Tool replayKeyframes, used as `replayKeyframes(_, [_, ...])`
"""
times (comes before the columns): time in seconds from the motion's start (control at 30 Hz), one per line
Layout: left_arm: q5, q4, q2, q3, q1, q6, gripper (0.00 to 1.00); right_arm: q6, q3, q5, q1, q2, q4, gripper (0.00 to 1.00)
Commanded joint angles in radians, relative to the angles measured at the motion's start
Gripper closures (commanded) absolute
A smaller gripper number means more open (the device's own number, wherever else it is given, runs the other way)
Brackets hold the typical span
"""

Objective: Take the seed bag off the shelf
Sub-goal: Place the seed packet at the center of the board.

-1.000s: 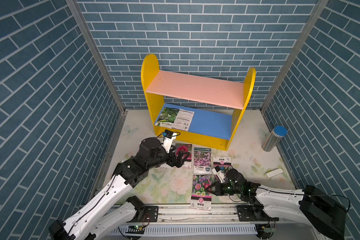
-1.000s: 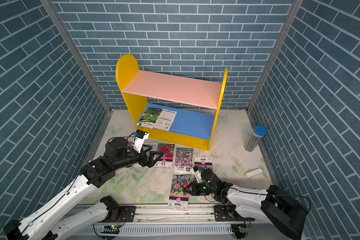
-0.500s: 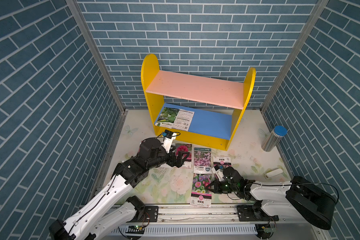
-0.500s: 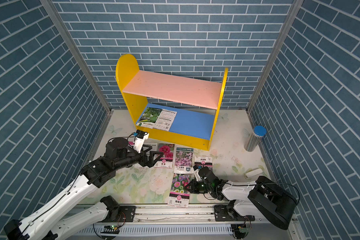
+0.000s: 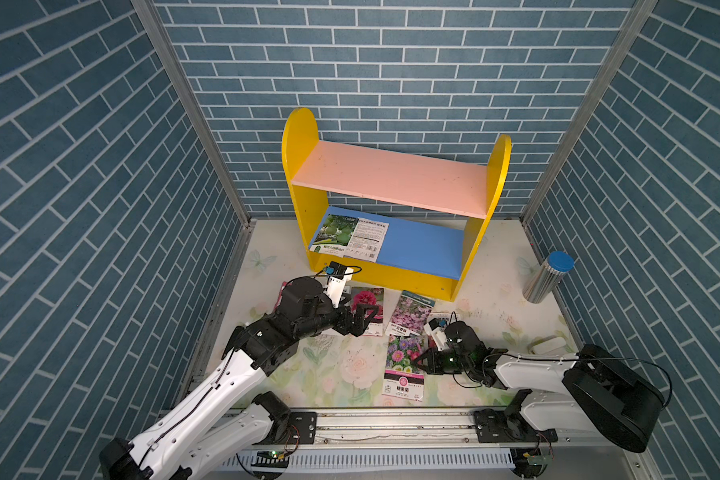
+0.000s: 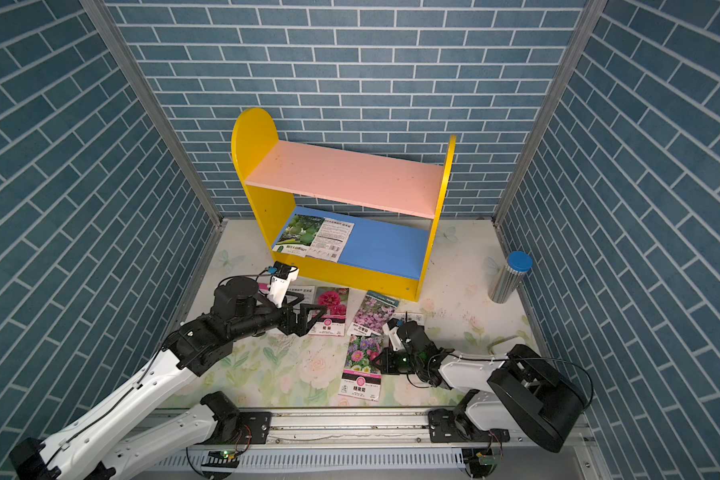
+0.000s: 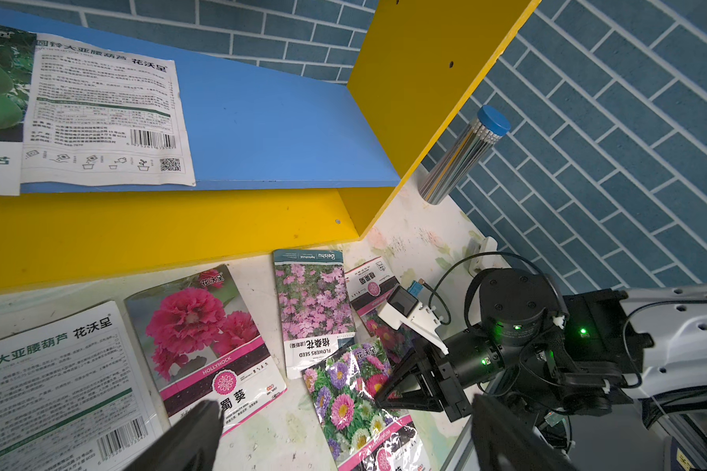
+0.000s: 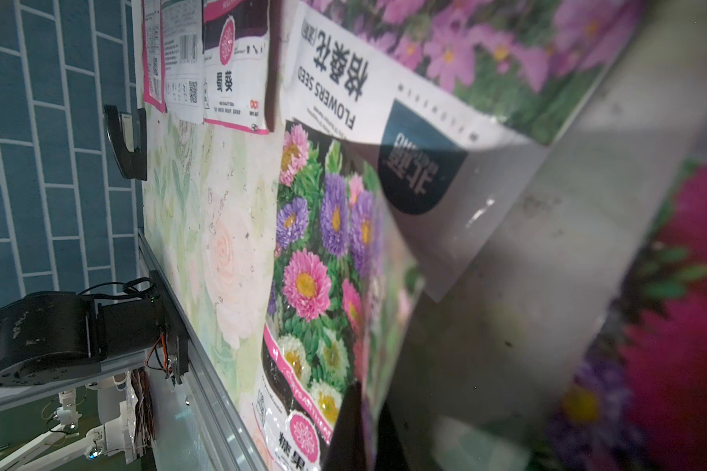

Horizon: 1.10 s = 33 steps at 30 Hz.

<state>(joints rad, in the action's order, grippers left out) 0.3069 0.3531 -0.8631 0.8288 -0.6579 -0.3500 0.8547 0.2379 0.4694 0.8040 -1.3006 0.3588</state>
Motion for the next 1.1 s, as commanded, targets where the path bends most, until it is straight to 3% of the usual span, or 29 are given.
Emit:
replayKeyframes(0.0, [-0.009,-0.014,0.009,-0.008,0.0,0.012,0.0,-0.06,0.019,0.04,0.029,0.032,-0.056,1.0])
replayKeyframes(0.27, [0.006,-0.034,-0.013,-0.007,-0.001,0.009,0.0,-0.05,0.069,-0.011,0.129,0.002,-0.069,1.0])
replayKeyframes(0.9, [0.0,-0.029,0.009,-0.025,0.0,0.008,0.0,-0.038,0.133,-0.077,0.139,-0.11,0.0,1.0])
replayKeyframes(1.07, [-0.006,-0.024,0.017,-0.028,0.001,0.009,0.0,-0.051,0.136,-0.075,0.139,-0.102,-0.036,0.91])
